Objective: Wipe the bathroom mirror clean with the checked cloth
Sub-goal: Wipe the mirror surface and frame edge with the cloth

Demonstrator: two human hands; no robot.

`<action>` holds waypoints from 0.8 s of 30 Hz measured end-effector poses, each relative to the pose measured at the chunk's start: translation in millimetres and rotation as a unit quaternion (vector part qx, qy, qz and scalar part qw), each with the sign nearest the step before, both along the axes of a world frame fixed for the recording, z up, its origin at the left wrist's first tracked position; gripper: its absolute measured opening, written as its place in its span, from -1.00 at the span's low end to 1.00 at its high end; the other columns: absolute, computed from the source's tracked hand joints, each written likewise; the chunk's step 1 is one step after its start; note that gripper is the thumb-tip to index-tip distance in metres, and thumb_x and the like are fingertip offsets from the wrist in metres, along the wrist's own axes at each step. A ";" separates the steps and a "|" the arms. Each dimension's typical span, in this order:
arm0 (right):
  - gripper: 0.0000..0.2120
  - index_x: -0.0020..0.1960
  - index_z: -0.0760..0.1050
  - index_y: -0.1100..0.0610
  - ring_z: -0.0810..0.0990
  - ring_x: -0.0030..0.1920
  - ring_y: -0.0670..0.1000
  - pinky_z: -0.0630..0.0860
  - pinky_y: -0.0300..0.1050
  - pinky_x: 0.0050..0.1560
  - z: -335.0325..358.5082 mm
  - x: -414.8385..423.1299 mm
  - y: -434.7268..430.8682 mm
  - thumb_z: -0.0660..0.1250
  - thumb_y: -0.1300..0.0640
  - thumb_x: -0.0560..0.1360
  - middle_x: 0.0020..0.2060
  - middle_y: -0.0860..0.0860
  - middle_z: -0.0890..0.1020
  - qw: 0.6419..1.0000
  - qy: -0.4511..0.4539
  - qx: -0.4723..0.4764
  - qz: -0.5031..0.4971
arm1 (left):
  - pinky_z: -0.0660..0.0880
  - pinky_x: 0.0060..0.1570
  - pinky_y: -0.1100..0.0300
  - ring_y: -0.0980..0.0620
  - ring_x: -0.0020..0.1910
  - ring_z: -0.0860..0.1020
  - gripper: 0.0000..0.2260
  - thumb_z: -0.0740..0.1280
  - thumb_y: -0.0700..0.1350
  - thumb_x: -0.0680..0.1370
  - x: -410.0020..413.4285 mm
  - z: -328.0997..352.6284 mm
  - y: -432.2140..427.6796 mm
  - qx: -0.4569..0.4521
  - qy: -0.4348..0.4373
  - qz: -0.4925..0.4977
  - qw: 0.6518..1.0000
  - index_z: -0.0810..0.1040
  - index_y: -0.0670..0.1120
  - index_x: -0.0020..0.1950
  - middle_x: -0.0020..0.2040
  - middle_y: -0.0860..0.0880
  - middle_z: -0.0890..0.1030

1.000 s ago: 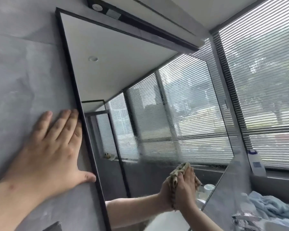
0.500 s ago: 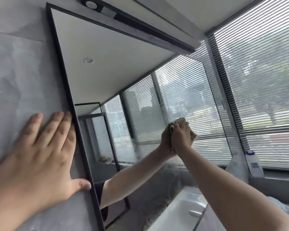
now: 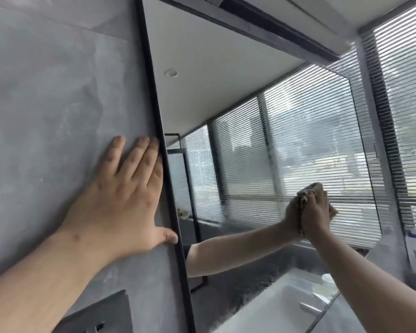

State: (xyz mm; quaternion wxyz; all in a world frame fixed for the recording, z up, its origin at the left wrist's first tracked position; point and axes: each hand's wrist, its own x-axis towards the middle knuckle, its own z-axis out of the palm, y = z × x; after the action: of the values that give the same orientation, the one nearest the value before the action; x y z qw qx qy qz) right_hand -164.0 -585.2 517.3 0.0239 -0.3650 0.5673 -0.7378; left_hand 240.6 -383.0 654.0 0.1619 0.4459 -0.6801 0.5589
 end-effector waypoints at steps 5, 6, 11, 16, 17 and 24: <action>-0.25 0.58 0.19 0.14 0.14 0.57 0.02 -0.04 0.06 0.57 8.1 5.8 3.2 -0.09 -0.19 0.48 0.55 0.08 0.26 1.000 -0.005 0.024 -0.016 | 0.07 0.48 -0.35 -0.35 0.49 0.27 0.19 0.09 0.55 0.21 -0.1 1.2 -0.2 -0.003 0.003 -0.009 1.000 0.35 -0.48 0.38 0.47 -0.42 0.31; -0.26 0.59 0.15 0.14 0.11 0.58 0.00 -0.08 0.03 0.57 19.4 10.4 7.9 -0.09 -0.18 0.49 0.56 0.07 0.23 0.999 0.008 0.024 -0.024 | 0.07 0.49 -0.35 -0.35 0.49 0.27 0.20 0.10 0.55 0.20 0.0 1.0 -0.5 -0.001 0.003 -0.011 1.000 0.36 -0.48 0.38 0.46 -0.42 0.31; -0.38 0.62 0.03 0.06 0.01 0.60 -0.01 -0.11 0.01 0.57 99.4 37.3 22.0 -0.03 -0.13 0.61 0.60 0.03 0.11 0.993 0.116 0.005 -0.035 | -0.01 0.52 -0.28 -0.34 0.48 0.28 0.20 0.11 0.55 0.16 -0.9 0.2 -4.1 0.002 0.015 -0.027 1.000 0.39 -0.48 0.33 0.44 -0.42 0.35; -0.36 0.63 -0.03 0.02 -0.06 0.60 -0.05 -0.18 0.02 0.58 103.9 27.5 27.2 -0.03 -0.18 0.62 0.61 -0.02 0.05 0.989 0.146 -0.005 0.011 | -0.06 0.52 -0.27 -0.13 0.55 0.04 0.21 0.13 0.56 0.11 0.5 0.1 -11.8 -0.009 0.012 -0.065 0.998 0.38 -0.47 0.32 0.45 -0.41 0.33; -0.38 0.63 -0.04 0.02 -0.06 0.60 -0.05 -0.20 0.00 0.57 88.0 22.5 25.8 -0.02 -0.16 0.64 0.61 -0.02 0.04 0.990 0.137 -0.002 0.015 | -0.06 0.52 -0.28 -0.15 0.56 0.07 0.21 0.13 0.56 0.11 1.2 0.4 -13.8 -0.007 0.012 -0.065 0.998 0.38 -0.48 0.31 0.45 -0.42 0.32; -0.24 0.62 0.06 0.07 0.01 0.59 -0.08 -0.15 -0.07 0.58 -87.3 14.0 23.4 -0.11 -0.25 0.50 0.60 -0.01 0.12 0.998 -0.021 0.042 0.038 | 0.01 0.47 -0.40 -0.04 0.56 -0.11 0.27 0.17 0.57 0.06 3.2 2.3 -23.7 0.015 0.023 -0.077 0.997 0.33 -0.48 0.35 0.50 -0.41 0.24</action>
State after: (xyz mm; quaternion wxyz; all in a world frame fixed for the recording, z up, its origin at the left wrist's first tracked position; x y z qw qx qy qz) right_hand -150.0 -561.7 430.0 0.0792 -0.3696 0.5831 -0.7192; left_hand 243.8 -406.7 656.3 0.2132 0.4075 -0.7166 0.5243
